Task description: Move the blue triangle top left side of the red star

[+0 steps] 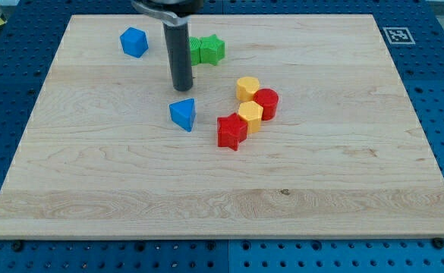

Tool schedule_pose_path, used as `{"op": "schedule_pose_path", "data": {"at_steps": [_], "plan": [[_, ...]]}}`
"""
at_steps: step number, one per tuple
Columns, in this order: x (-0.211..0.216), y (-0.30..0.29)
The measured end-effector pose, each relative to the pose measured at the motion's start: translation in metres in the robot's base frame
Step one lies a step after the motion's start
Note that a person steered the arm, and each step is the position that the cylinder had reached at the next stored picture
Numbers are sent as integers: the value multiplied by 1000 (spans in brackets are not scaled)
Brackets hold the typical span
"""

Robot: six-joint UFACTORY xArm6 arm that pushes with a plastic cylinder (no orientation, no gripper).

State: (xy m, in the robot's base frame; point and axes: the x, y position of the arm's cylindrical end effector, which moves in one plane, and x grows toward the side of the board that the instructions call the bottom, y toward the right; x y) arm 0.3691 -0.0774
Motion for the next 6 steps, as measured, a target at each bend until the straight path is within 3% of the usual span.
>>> {"op": "schedule_pose_path", "data": {"at_steps": [2,6], "plan": [[-23,-73],[84,-94]]}}
